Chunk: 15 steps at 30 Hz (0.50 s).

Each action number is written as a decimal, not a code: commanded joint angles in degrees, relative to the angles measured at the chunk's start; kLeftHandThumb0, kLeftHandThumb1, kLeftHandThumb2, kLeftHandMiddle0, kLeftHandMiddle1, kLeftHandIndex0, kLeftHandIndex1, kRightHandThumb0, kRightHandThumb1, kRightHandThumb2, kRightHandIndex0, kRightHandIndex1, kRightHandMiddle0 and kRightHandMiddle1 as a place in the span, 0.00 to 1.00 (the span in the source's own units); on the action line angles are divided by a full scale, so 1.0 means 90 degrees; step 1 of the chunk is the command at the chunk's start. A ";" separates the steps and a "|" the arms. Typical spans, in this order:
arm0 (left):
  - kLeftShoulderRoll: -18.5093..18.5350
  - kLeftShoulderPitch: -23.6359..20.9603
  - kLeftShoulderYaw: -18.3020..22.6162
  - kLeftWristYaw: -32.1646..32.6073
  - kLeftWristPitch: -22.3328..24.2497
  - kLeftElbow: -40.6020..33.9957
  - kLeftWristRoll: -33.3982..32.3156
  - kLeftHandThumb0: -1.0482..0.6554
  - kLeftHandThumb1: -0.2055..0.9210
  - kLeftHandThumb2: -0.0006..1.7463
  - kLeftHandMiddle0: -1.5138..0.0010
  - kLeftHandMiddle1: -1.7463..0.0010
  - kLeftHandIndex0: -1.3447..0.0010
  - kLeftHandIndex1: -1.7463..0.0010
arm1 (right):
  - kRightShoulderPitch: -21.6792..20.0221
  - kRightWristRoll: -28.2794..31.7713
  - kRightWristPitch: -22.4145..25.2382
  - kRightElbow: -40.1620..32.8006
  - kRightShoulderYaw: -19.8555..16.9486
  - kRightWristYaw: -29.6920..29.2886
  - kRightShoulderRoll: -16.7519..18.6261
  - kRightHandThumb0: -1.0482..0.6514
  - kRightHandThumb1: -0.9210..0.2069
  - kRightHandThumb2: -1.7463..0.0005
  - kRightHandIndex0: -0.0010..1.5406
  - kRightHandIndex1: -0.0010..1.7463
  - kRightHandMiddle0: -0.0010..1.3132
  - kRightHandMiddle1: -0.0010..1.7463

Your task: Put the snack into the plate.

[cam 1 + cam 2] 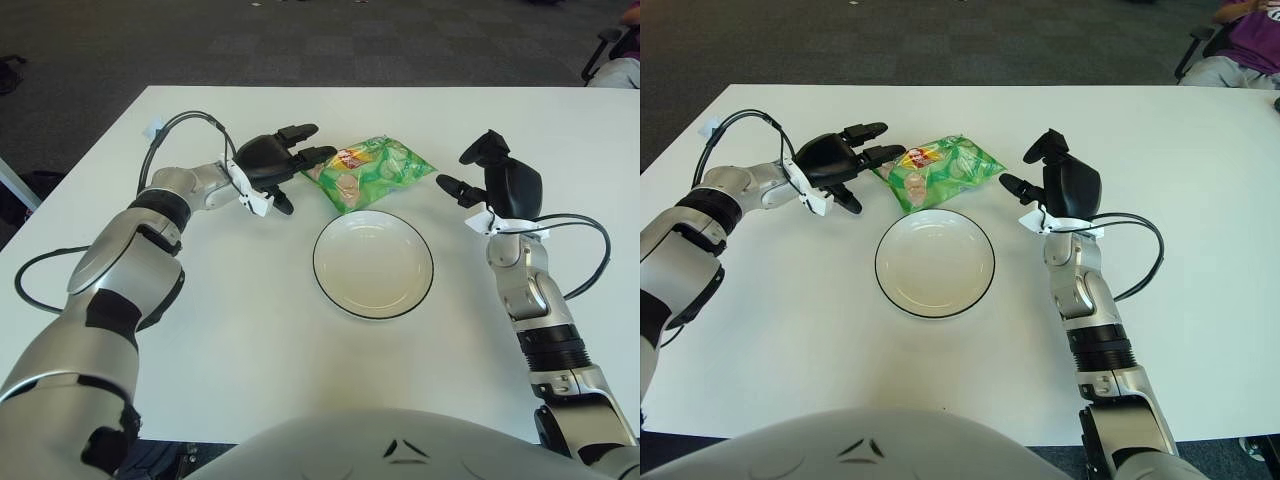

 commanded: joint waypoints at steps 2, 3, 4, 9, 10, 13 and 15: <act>-0.0233 0.0224 -0.0187 0.0296 0.0307 0.0169 0.0104 0.10 0.91 0.00 0.93 1.00 0.87 1.00 | -0.0164 -0.0067 0.0008 0.0060 0.0015 -0.0062 -0.0012 0.41 0.00 0.78 0.46 0.20 0.26 0.91; -0.0253 0.0233 -0.0215 0.0335 0.0342 0.0187 0.0107 0.10 0.91 0.00 0.93 1.00 0.87 1.00 | -0.0168 -0.0066 0.0006 0.0067 0.0015 -0.0064 -0.0012 0.41 0.00 0.78 0.46 0.20 0.26 0.91; -0.0264 0.0233 -0.0240 0.0363 0.0362 0.0203 0.0104 0.10 0.91 0.00 0.93 1.00 0.87 1.00 | -0.0172 -0.0065 0.0004 0.0074 0.0016 -0.0066 -0.0013 0.41 0.00 0.78 0.46 0.20 0.26 0.91; -0.0437 0.0290 -0.0223 0.0395 0.0527 0.0328 -0.0038 0.10 0.91 0.00 0.93 1.00 0.86 1.00 | -0.0188 -0.0059 -0.0008 0.0108 0.0015 -0.0076 -0.0017 0.41 0.00 0.78 0.46 0.20 0.26 0.91; -0.0478 0.0320 -0.0188 0.0421 0.0554 0.0352 -0.0092 0.10 0.91 0.00 0.93 1.00 0.86 1.00 | -0.0188 -0.0058 -0.0011 0.0113 0.0014 -0.0077 -0.0019 0.41 0.00 0.78 0.46 0.20 0.26 0.91; -0.0580 0.0419 -0.0102 0.0610 0.0625 0.0402 -0.0214 0.10 0.91 0.00 0.92 1.00 0.86 1.00 | -0.0191 -0.0054 -0.0018 0.0124 0.0012 -0.0081 -0.0023 0.41 0.00 0.78 0.46 0.20 0.26 0.91; -0.0652 0.0505 -0.0045 0.0845 0.0662 0.0430 -0.0289 0.09 0.91 0.00 0.92 0.99 0.86 0.99 | -0.0192 -0.0051 -0.0022 0.0130 0.0011 -0.0084 -0.0025 0.41 0.00 0.78 0.46 0.20 0.26 0.91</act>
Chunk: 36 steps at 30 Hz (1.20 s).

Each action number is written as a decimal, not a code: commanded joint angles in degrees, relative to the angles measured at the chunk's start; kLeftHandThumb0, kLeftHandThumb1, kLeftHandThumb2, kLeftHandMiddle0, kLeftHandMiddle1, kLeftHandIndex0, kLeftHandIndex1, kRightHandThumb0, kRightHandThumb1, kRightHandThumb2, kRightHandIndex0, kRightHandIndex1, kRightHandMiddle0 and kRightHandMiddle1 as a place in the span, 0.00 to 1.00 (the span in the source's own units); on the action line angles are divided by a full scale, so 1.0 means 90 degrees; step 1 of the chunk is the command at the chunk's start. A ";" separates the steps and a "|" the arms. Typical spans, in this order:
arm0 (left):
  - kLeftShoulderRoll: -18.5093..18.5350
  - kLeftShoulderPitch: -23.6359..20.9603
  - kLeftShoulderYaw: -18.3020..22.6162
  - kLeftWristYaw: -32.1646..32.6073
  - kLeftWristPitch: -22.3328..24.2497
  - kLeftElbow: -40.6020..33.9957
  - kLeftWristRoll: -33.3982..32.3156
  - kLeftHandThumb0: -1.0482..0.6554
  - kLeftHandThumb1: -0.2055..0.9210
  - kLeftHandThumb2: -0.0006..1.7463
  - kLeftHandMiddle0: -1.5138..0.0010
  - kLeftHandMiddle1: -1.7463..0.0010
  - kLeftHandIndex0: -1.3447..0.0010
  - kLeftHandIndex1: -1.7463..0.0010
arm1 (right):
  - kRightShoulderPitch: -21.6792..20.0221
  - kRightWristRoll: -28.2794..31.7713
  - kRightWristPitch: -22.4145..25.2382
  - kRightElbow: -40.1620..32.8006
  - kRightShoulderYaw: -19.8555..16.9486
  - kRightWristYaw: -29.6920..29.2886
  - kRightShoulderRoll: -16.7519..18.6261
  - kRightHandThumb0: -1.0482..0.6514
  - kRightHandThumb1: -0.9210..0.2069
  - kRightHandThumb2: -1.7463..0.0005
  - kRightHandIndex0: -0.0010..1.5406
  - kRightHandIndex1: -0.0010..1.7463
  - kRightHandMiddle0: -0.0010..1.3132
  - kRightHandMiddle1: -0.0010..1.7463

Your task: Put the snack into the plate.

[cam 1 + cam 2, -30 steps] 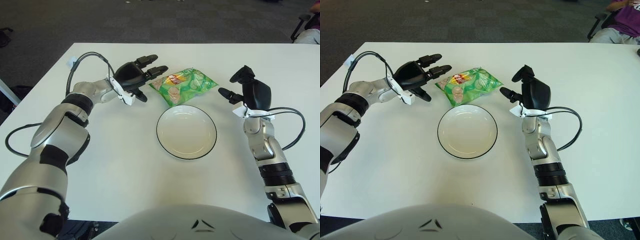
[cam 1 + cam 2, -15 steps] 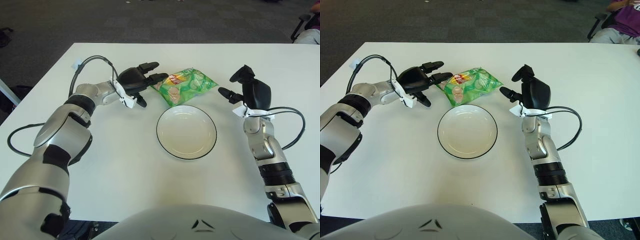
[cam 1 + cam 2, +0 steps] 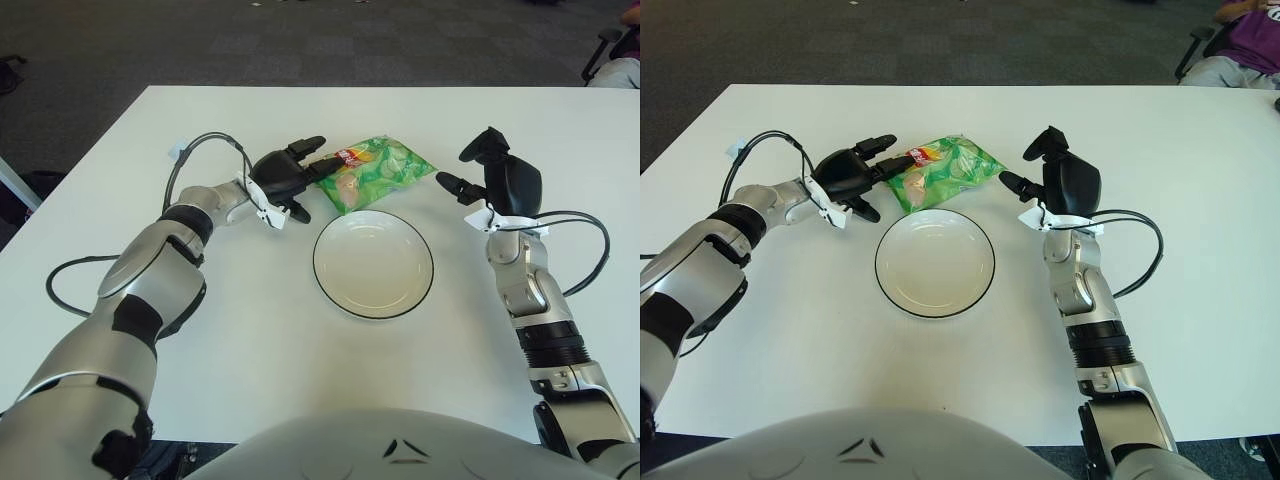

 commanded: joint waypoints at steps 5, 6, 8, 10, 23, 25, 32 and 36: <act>-0.0252 0.0321 0.0102 0.0856 0.0229 0.0169 -0.0183 0.09 0.92 0.00 0.90 0.99 0.86 0.99 | -0.0089 -0.0049 -0.0023 0.0048 0.0012 -0.0070 -0.0028 0.41 0.00 0.78 0.46 0.20 0.26 0.91; -0.0273 0.0328 0.0090 0.0918 0.0253 0.0185 -0.0178 0.09 0.92 0.00 0.90 0.99 0.86 0.99 | -0.0089 -0.0049 -0.0023 0.0048 0.0013 -0.0071 -0.0029 0.41 0.00 0.78 0.46 0.20 0.26 0.91; -0.0312 0.0344 0.0065 0.1008 0.0289 0.0208 -0.0166 0.09 0.92 0.00 0.90 0.99 0.86 0.99 | -0.0071 -0.0050 -0.0023 0.0027 0.0011 -0.0070 -0.0030 0.41 0.00 0.78 0.46 0.20 0.26 0.91; -0.0355 0.0365 0.0054 0.1097 0.0326 0.0227 -0.0162 0.08 0.92 0.00 0.89 0.99 0.85 0.99 | -0.0058 -0.0051 -0.0023 0.0012 0.0010 -0.0069 -0.0030 0.41 0.00 0.78 0.46 0.20 0.26 0.91; -0.0695 0.0588 0.0128 0.2327 0.0623 0.0313 -0.0226 0.09 0.93 0.00 0.84 0.99 0.84 0.99 | -0.0010 -0.0068 -0.0010 -0.0049 0.0019 -0.0071 -0.0015 0.41 0.00 0.78 0.46 0.20 0.26 0.91; -0.0726 0.0601 0.0134 0.2442 0.0639 0.0327 -0.0234 0.09 0.93 0.00 0.84 0.99 0.84 0.99 | -0.0006 -0.0070 -0.0007 -0.0057 0.0021 -0.0070 -0.0013 0.41 0.00 0.78 0.46 0.20 0.26 0.91; -0.0812 0.0611 0.0132 0.2554 0.0691 0.0353 -0.0243 0.13 0.93 0.00 0.82 0.99 0.82 0.99 | -0.0004 -0.0079 0.0008 -0.0079 0.0027 -0.0064 -0.0005 0.41 0.00 0.78 0.46 0.20 0.26 0.91; -0.0849 0.0610 0.0131 0.2533 0.0701 0.0359 -0.0247 0.14 0.93 0.00 0.82 0.99 0.82 0.99 | -0.0005 -0.0085 0.0020 -0.0090 0.0036 -0.0063 0.0002 0.41 0.00 0.78 0.46 0.20 0.26 0.91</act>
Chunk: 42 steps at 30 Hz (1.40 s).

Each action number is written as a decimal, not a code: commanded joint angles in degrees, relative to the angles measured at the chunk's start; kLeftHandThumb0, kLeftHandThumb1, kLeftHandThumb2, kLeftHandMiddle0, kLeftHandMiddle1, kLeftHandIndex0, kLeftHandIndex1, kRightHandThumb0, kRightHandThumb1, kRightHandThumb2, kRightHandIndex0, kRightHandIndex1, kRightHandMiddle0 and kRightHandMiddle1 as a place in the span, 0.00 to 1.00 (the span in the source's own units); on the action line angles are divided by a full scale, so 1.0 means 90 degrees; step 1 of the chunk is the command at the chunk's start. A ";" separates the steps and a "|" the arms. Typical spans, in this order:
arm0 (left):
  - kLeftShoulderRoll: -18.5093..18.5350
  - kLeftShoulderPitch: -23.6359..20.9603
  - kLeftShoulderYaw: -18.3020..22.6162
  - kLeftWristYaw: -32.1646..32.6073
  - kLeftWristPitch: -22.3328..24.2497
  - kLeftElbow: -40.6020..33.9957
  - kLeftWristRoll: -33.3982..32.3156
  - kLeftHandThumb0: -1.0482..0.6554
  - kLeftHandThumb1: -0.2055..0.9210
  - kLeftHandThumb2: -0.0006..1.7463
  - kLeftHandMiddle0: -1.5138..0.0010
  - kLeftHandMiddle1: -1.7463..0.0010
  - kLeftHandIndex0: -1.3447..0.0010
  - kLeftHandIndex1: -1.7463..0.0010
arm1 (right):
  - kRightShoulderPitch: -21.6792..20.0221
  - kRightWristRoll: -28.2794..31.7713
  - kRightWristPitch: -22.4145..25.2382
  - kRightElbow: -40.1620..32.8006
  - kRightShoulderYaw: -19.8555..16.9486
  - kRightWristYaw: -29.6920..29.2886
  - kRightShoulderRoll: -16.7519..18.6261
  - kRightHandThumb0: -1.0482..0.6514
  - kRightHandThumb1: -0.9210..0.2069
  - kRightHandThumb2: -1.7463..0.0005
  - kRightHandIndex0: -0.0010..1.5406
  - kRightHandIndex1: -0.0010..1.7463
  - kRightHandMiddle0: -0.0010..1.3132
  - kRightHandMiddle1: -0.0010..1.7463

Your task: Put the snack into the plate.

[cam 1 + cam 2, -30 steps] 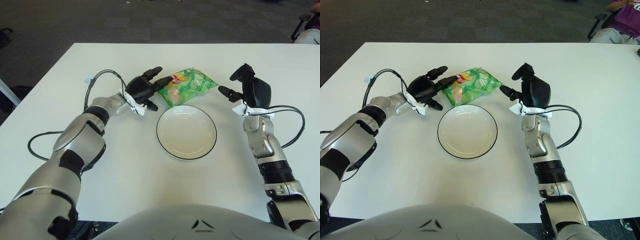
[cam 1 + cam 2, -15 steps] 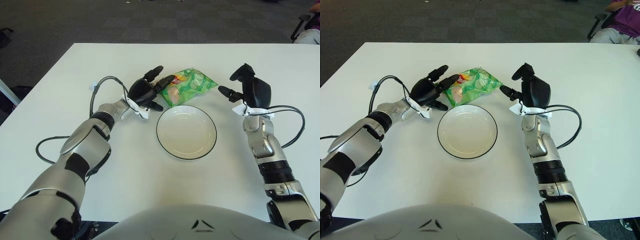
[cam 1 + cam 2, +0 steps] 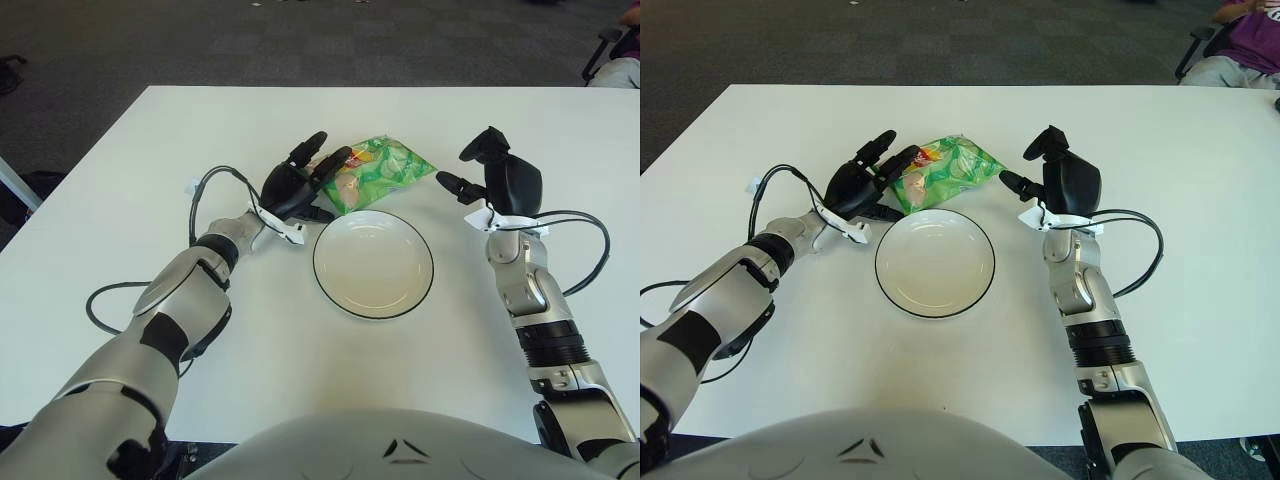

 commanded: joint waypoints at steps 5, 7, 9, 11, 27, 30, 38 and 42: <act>-0.0022 -0.0002 0.0037 0.0050 -0.0031 0.0036 -0.0101 0.15 0.94 0.00 0.81 0.99 0.81 0.99 | -0.0006 -0.0091 0.0032 -0.0100 0.0033 -0.0043 0.0008 0.41 0.00 0.78 0.46 0.20 0.26 0.91; -0.0031 -0.0012 0.0026 0.0049 -0.0068 0.0035 -0.0098 0.16 0.94 0.00 0.81 0.99 0.81 0.99 | -0.0010 -0.0091 0.0035 -0.0097 0.0036 -0.0044 0.0010 0.41 0.00 0.78 0.46 0.20 0.26 0.91; -0.0033 -0.0016 0.0023 0.0047 -0.0079 0.0036 -0.0099 0.16 0.95 0.00 0.80 0.99 0.80 0.98 | -0.0015 -0.0092 0.0038 -0.0093 0.0040 -0.0046 0.0011 0.41 0.00 0.78 0.46 0.20 0.26 0.91; -0.0046 -0.0030 0.0009 0.0044 -0.0079 0.0033 -0.0087 0.16 0.95 0.01 0.80 0.99 0.80 0.98 | -0.0017 -0.0091 0.0039 -0.0092 0.0041 -0.0047 0.0011 0.41 0.00 0.78 0.46 0.20 0.26 0.91; -0.0236 -0.0160 -0.0189 -0.0001 0.0475 0.0083 0.0091 0.18 0.97 0.00 0.74 0.98 0.73 0.96 | -0.0038 -0.0092 0.0063 -0.0083 0.0065 -0.0055 0.0014 0.41 0.00 0.78 0.46 0.20 0.26 0.91; -0.0303 -0.0184 -0.0242 0.0002 0.0611 0.0103 0.0116 0.19 0.97 0.00 0.72 0.98 0.69 0.96 | -0.0030 -0.0093 0.0067 -0.0092 0.0069 -0.0057 0.0015 0.41 0.00 0.78 0.46 0.20 0.26 0.91; -0.0474 -0.0246 -0.0414 -0.0065 0.0973 0.0195 0.0195 0.22 0.96 0.00 0.67 0.98 0.64 0.96 | -0.0025 -0.0100 0.0074 -0.0100 0.0076 -0.0060 0.0022 0.41 0.00 0.78 0.46 0.20 0.26 0.91; -0.0512 -0.0270 -0.0503 -0.0079 0.1083 0.0230 0.0224 0.24 0.95 0.00 0.59 0.96 0.60 0.95 | -0.0022 -0.0106 0.0082 -0.0110 0.0082 -0.0060 0.0028 0.41 0.00 0.78 0.46 0.20 0.26 0.91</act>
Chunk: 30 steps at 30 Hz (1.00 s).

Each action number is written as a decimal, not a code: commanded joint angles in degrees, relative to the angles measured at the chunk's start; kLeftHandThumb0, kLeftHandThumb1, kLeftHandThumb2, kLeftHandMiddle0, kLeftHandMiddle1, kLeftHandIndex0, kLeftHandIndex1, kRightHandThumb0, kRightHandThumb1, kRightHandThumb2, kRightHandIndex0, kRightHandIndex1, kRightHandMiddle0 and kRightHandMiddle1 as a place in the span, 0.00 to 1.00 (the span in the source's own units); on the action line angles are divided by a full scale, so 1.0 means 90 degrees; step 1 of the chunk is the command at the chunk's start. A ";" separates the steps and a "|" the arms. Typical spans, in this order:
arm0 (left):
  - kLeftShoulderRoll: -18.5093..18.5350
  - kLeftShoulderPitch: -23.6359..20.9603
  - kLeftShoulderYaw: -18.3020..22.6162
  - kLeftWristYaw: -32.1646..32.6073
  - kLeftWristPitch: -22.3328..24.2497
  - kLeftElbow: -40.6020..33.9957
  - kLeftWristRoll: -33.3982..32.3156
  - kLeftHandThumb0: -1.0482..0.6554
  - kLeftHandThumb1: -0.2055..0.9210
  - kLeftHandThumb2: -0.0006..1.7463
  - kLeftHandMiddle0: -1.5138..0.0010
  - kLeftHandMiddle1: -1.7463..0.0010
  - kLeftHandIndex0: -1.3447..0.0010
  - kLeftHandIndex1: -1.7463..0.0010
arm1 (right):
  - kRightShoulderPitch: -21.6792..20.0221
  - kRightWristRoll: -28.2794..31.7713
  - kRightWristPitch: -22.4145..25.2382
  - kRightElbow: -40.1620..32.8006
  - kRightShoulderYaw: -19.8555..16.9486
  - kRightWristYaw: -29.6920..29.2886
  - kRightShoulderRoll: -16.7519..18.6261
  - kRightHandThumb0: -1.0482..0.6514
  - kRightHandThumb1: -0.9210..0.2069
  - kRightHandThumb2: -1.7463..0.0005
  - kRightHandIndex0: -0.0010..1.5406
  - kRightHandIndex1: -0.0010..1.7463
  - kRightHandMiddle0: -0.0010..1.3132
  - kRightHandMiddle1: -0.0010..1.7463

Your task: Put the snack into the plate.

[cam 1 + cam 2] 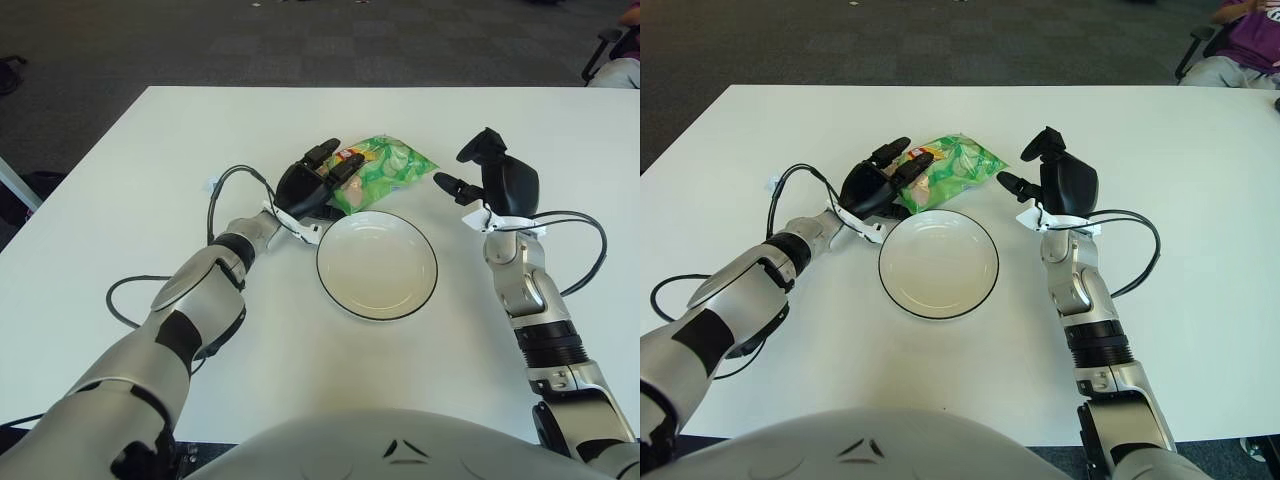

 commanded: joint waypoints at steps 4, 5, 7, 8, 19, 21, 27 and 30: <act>-0.0078 -0.0087 -0.0280 0.0097 0.0433 0.0140 0.0254 0.32 0.94 0.00 0.60 0.68 0.56 0.80 | -0.0015 -0.0112 0.0050 -0.0117 0.0020 -0.0058 0.0018 0.41 0.00 0.78 0.46 0.20 0.26 0.91; -0.0089 -0.0092 -0.0309 0.0134 0.0491 0.0147 0.0275 0.36 0.93 0.00 0.63 0.53 0.58 0.69 | -0.0015 -0.0113 0.0053 -0.0120 0.0022 -0.0058 0.0020 0.41 0.00 0.78 0.46 0.20 0.26 0.91; -0.0126 -0.0102 -0.0360 0.0186 0.0613 0.0169 0.0302 0.43 0.94 0.01 0.64 0.39 0.58 0.57 | -0.0016 -0.0116 0.0060 -0.0124 0.0027 -0.0058 0.0023 0.41 0.00 0.78 0.46 0.20 0.26 0.91; -0.0153 -0.0104 -0.0363 0.0160 0.0652 0.0185 0.0294 0.49 0.96 0.03 0.62 0.33 0.57 0.51 | -0.0016 -0.0117 0.0064 -0.0125 0.0030 -0.0059 0.0025 0.41 0.00 0.78 0.46 0.20 0.26 0.91; -0.0196 -0.0114 -0.0393 0.0145 0.0665 0.0222 0.0270 0.61 0.81 0.35 0.67 0.10 0.67 0.21 | -0.0029 -0.0123 0.0087 -0.0119 0.0056 -0.0072 0.0034 0.41 0.00 0.78 0.46 0.20 0.26 0.91; -0.0190 -0.0116 -0.0409 0.0190 0.0645 0.0221 0.0281 0.61 0.75 0.45 0.69 0.07 0.71 0.15 | -0.0033 -0.0123 0.0089 -0.0115 0.0059 -0.0073 0.0035 0.41 0.00 0.78 0.46 0.20 0.26 0.91; -0.0176 -0.0117 -0.0433 0.0245 0.0607 0.0228 0.0274 0.62 0.69 0.54 0.69 0.04 0.74 0.09 | -0.0050 -0.0123 0.0094 -0.0096 0.0068 -0.0079 0.0037 0.41 0.00 0.78 0.46 0.20 0.26 0.91; -0.0163 -0.0113 -0.0434 0.0252 0.0596 0.0231 0.0267 0.62 0.68 0.55 0.69 0.03 0.75 0.09 | -0.0061 -0.0125 0.0100 -0.0086 0.0075 -0.0083 0.0040 0.41 0.00 0.78 0.46 0.20 0.26 0.91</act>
